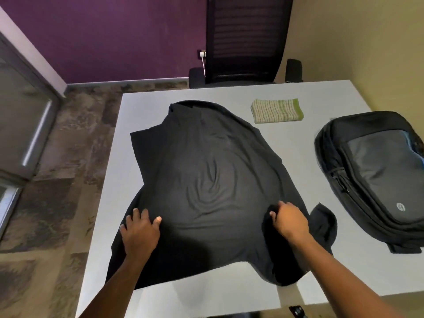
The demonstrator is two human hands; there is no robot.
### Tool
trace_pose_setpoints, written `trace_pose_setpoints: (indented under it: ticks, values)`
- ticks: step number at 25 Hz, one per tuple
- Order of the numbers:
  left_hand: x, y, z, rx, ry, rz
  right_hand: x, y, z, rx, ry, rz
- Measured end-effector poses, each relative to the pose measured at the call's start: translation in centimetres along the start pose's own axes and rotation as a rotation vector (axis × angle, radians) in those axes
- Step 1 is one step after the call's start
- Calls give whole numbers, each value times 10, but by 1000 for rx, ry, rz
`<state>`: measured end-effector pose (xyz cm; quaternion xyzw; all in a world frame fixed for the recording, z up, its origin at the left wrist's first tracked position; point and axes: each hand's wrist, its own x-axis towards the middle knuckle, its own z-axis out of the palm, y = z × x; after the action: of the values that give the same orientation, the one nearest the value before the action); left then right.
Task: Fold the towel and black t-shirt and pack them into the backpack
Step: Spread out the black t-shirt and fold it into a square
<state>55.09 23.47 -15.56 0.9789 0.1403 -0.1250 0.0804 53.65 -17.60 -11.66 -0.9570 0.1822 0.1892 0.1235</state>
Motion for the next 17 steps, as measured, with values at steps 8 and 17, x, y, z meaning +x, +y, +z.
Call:
trace_pose_setpoints:
  ticks: [8,17]
  values:
    - [122,107,-24,-118,-162,197,147,-88,-10,-11,-132,-292]
    - [113,63,15,45,-151,-17,120,-65,34,-219,-116,-13]
